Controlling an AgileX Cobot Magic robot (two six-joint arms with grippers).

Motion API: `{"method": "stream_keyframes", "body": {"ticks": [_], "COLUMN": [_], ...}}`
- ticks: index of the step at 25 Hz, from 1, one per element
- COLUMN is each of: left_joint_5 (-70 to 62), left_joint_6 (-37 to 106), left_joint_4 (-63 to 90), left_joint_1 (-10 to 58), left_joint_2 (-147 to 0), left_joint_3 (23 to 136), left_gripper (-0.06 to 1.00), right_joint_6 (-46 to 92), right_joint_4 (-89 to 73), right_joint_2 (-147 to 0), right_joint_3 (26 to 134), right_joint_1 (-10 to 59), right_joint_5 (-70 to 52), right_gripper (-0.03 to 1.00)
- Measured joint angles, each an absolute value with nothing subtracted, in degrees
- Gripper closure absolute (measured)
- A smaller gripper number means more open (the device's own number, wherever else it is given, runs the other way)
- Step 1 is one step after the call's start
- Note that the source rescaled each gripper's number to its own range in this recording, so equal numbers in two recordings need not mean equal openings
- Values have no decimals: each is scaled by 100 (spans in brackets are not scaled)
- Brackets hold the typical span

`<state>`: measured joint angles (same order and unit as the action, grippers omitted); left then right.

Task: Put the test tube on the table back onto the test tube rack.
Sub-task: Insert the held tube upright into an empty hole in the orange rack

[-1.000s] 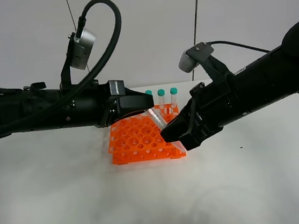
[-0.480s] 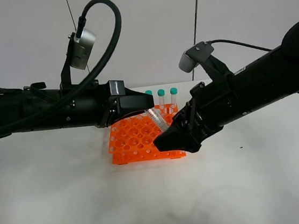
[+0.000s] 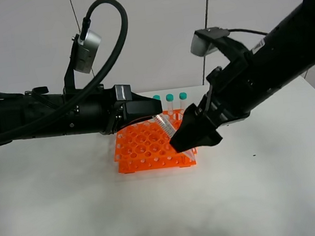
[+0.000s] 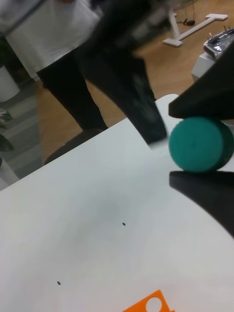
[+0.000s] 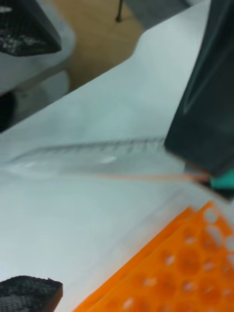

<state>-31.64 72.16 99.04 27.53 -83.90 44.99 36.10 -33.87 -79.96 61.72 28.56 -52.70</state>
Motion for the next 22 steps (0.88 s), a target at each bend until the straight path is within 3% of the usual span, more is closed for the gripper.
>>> {"method": "stream_keyframes", "body": {"ticks": [6,12,22], "left_joint_5": [-3168,-3168,-3168], "left_joint_6": [7216,7216,7216], "left_joint_4": [9904,9904,9904], "left_joint_1": [2753,2753,2753], "left_joint_2": [-8390,-8390,-8390], "left_joint_3": [4499,4499,4499], "left_gripper": [93,93,93], "right_joint_6": [1301,311,665], "right_joint_4": [-1178,-220,-159], "right_joint_2": [-7985,-8087,-8204], "right_joint_3": [7117,7157,7157], "right_joint_1": [2856,2632,452], "right_joint_5": [-6390,-6553,-6702], "right_gripper": [-3,-3,-3]}}
